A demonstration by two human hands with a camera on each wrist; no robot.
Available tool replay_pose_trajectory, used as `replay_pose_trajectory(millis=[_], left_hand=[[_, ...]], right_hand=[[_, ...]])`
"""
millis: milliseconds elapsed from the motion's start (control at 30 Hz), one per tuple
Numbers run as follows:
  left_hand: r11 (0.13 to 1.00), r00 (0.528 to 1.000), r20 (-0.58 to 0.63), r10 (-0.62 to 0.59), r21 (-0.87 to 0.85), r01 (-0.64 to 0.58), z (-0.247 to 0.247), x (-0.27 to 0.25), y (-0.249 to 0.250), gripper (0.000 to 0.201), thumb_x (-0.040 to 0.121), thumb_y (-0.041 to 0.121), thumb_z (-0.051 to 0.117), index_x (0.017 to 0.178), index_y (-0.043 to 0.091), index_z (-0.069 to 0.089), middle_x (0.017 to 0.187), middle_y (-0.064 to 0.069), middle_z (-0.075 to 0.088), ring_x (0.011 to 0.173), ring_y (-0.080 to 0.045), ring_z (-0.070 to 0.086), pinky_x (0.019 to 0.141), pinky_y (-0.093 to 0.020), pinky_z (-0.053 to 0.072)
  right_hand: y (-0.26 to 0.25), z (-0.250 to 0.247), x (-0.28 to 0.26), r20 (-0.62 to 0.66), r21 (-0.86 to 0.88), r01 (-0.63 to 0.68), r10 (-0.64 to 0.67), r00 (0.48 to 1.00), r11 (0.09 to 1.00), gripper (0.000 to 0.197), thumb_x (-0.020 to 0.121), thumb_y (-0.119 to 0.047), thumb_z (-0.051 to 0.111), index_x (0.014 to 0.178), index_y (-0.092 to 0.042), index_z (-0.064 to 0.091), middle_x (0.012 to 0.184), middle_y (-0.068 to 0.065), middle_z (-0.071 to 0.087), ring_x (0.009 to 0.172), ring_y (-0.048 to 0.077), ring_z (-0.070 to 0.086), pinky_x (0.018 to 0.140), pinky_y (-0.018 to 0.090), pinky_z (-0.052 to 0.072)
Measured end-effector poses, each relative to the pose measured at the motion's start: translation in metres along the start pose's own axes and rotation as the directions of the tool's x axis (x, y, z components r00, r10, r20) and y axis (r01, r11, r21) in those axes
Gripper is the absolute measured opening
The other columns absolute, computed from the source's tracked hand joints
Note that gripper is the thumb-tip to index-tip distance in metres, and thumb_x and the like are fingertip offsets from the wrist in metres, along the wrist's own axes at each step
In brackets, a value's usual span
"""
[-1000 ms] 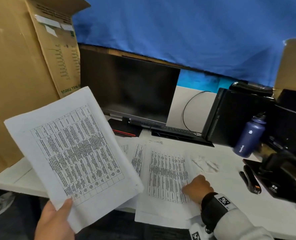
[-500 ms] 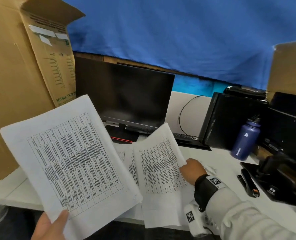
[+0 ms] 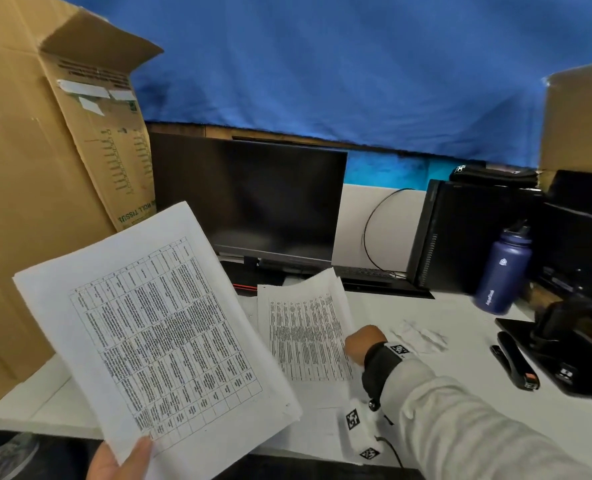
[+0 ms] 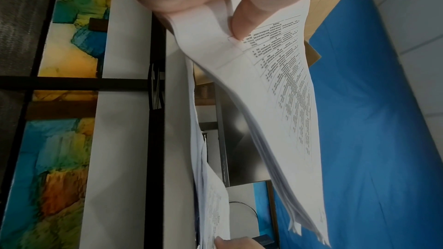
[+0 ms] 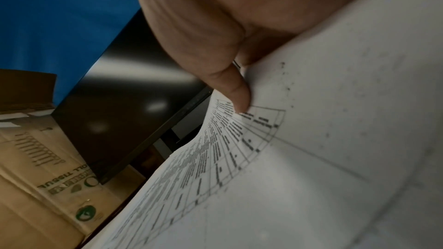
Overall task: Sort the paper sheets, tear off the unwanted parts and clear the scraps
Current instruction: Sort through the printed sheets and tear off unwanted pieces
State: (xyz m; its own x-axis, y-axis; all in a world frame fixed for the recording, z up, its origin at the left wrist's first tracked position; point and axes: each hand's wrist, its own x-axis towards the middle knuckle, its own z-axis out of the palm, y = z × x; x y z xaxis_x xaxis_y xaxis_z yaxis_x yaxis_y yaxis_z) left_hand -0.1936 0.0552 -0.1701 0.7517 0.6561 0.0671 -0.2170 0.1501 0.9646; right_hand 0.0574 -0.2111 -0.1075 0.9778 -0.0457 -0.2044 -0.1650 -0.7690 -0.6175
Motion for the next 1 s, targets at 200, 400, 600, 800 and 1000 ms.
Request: replay_pose_trajectory(millis=[200,400,600,800,1000], left_hand=[[0.99,0.999,0.006,-0.031,0.141,0.03,-0.007,0.004,0.003,0.046,0.092,-0.018,0.048,0.115,0.019,0.061,0.138,-0.002,0.056,0.132,-0.021,0.046,0.111,-0.041,0.028],[0.969,0.993,-0.048,-0.104,0.219,0.112,0.008,-0.011,0.026,0.02,0.098,0.0,0.053,0.111,0.011,0.063,0.124,-0.003,0.059,0.127,-0.027,0.05,0.112,-0.042,0.03],[0.909,0.971,-0.188,-0.148,0.362,0.209,0.039,-0.036,0.052,0.024,0.098,0.016,0.056,0.114,0.001,0.064,0.116,-0.016,0.062,0.103,-0.032,0.055,0.096,-0.041,0.039],[0.864,0.96,-0.208,-0.187,0.431,0.261,0.071,-0.048,0.07,0.014,0.097,0.02,0.056,0.11,0.017,0.06,0.105,-0.008,0.063,0.091,-0.024,0.055,0.096,-0.042,0.043],[0.811,0.95,0.044,-0.309,0.534,0.239,0.108,-0.057,0.046,0.014,0.091,0.022,0.065,0.101,0.033,0.066,0.103,0.002,0.072,0.095,-0.021,0.067,0.096,-0.04,0.05]], right_hand=[[-0.006,-0.02,0.0,-0.071,0.267,0.132,-0.117,0.991,0.955,0.017,0.083,-0.004,0.065,0.098,0.002,0.07,0.101,0.015,0.072,0.093,0.031,0.068,0.079,0.034,0.056],[-0.03,-0.09,-0.029,-0.238,0.505,0.367,-0.283,0.929,0.781,0.029,0.092,-0.007,0.062,0.12,-0.012,0.066,0.112,0.009,0.071,0.101,0.027,0.068,0.093,0.042,0.055],[-0.027,-0.173,-0.073,-0.51,0.468,0.607,-0.364,0.779,0.642,0.026,0.092,-0.013,0.062,0.118,-0.016,0.065,0.112,0.002,0.072,0.104,0.019,0.069,0.094,0.04,0.055],[0.028,-0.184,-0.124,-0.294,0.832,0.422,-0.359,0.886,0.359,0.033,0.1,-0.009,0.05,0.131,-0.015,0.062,0.123,0.008,0.071,0.114,0.029,0.068,0.101,0.052,0.049],[0.072,-0.107,-0.158,0.068,0.89,0.105,-0.356,0.932,0.445,0.029,0.098,-0.01,0.052,0.124,-0.015,0.063,0.116,0.014,0.073,0.106,0.035,0.071,0.098,0.055,0.05]])
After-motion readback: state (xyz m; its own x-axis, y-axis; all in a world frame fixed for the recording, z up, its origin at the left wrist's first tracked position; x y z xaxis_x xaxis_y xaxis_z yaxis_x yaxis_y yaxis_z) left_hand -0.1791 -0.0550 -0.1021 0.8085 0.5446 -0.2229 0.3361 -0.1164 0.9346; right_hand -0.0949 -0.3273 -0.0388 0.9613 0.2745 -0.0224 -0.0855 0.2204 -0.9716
